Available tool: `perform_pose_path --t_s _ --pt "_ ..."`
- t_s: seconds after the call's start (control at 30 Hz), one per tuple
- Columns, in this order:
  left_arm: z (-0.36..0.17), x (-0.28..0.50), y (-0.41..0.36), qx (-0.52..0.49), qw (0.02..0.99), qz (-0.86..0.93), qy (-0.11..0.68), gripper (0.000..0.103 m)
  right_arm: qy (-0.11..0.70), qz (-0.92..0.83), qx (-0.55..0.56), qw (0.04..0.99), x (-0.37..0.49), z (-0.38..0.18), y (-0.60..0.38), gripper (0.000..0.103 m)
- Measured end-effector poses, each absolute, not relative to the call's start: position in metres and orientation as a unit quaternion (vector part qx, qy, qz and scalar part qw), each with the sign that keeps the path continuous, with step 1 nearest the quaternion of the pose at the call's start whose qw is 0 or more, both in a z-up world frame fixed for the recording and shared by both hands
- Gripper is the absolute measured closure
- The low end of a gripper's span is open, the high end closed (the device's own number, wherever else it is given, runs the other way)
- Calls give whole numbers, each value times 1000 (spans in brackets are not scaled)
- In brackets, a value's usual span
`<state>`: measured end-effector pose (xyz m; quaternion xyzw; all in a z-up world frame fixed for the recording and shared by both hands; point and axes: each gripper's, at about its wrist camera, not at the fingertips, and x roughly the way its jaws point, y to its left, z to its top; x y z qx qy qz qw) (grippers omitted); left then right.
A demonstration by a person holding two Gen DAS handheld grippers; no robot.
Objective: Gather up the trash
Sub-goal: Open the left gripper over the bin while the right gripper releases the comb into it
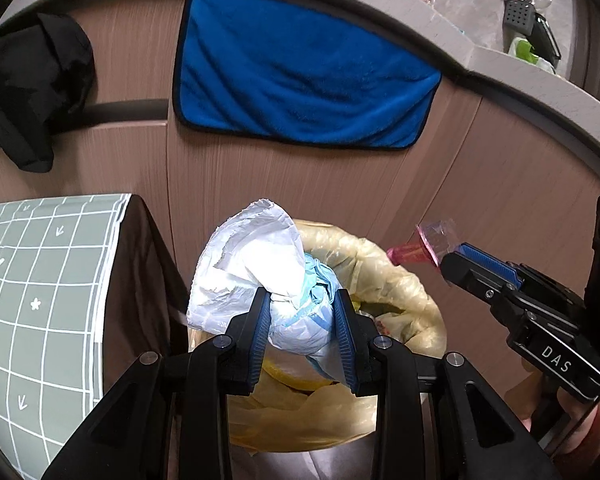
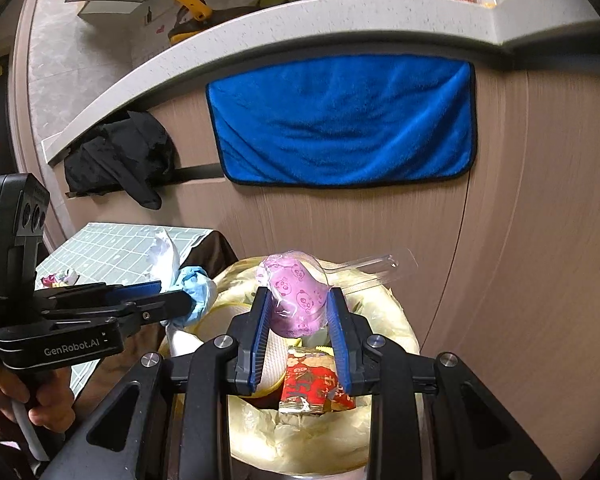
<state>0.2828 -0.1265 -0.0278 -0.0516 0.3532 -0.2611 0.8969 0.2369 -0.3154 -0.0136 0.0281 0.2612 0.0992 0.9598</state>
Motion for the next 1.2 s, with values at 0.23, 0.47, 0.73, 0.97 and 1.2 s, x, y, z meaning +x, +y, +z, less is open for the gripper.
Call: perform_pose_path --t_s 0.23,0.47,0.73,0.97,1.2 --pt "-52 307 -133 -73 866 -274 411 71 278 101 42 954 245 -24 -322 77" --pt "-70 316 -139 -70 856 -262 441 70 299 98 39 948 253 -34 -324 77" --pt "-75 332 -140 -99 844 -282 445 64 324 100 54 939 269 -50 -325 77" --pt "-56 333 -120 -157 840 -299 426 51 335 108 56 934 280 -59 -318 74" --pt "-33 320 -96 -139 866 -273 394 50 338 84 50 936 279 -60 -315 53"
